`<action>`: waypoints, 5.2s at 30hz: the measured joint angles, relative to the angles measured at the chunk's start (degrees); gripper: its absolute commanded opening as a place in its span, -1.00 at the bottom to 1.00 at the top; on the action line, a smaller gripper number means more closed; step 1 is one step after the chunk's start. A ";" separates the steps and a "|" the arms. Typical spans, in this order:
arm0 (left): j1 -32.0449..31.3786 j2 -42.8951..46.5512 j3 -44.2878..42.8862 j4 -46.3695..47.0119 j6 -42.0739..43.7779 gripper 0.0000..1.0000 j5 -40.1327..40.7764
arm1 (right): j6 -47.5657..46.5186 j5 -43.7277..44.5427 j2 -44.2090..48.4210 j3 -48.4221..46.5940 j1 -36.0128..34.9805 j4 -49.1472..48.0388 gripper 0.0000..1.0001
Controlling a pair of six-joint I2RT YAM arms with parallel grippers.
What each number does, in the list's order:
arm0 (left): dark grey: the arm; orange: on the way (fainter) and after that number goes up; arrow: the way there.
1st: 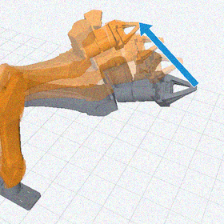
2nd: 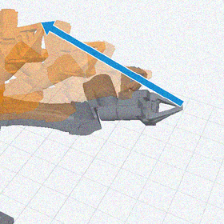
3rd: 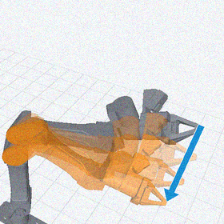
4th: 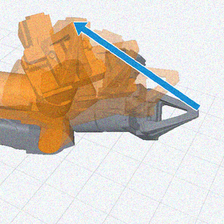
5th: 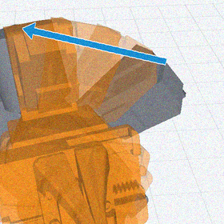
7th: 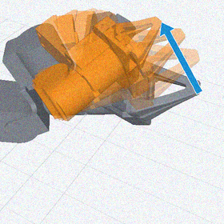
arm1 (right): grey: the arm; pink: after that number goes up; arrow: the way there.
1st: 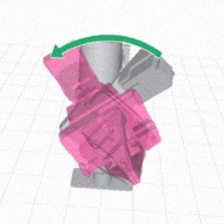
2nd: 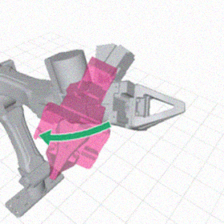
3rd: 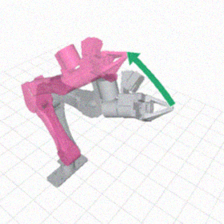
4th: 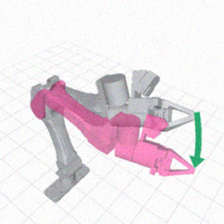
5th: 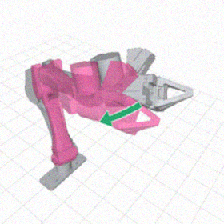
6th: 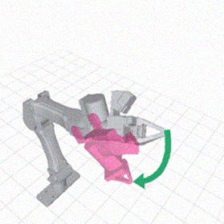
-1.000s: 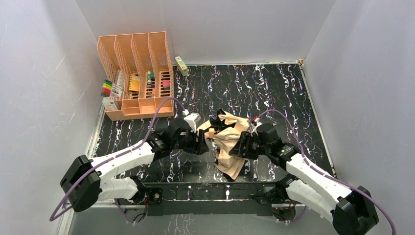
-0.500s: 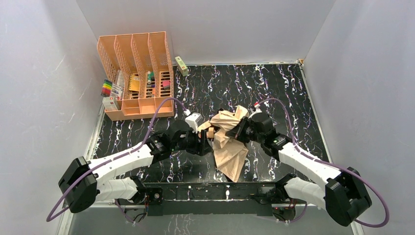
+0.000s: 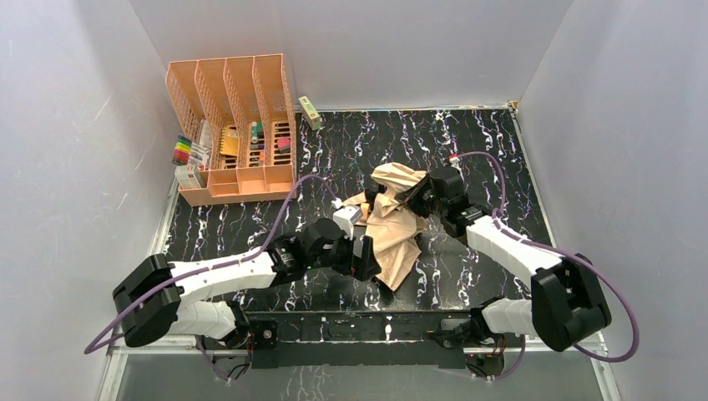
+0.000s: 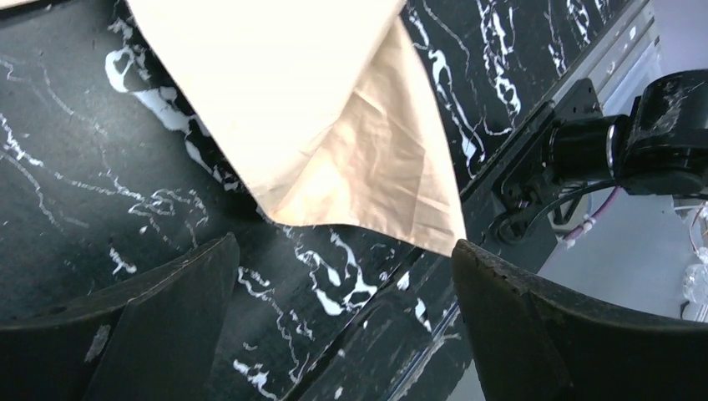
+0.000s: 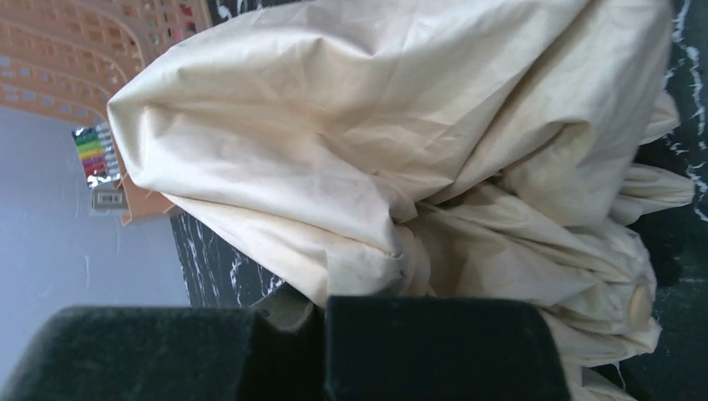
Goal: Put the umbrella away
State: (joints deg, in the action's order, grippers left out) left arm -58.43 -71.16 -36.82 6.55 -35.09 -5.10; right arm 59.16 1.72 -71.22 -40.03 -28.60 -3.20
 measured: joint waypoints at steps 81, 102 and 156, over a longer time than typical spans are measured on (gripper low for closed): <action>17.49 -59.91 -75.65 -14.14 23.08 -0.77 -8.07 | -24.65 -23.43 6.88 -10.49 17.73 10.99 -0.42; 19.34 -66.69 -82.18 -16.09 21.97 -0.49 -14.67 | -26.64 -28.33 -20.87 -21.94 17.99 6.19 -0.85; 2.01 -49.48 -53.62 -7.10 19.74 0.35 20.06 | -19.50 -21.09 -43.54 -31.74 20.65 8.92 -1.00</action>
State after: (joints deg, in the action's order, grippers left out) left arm -56.42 -120.64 -90.43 -0.56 -15.35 14.96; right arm 39.66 -19.38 -114.76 -71.77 -7.94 5.72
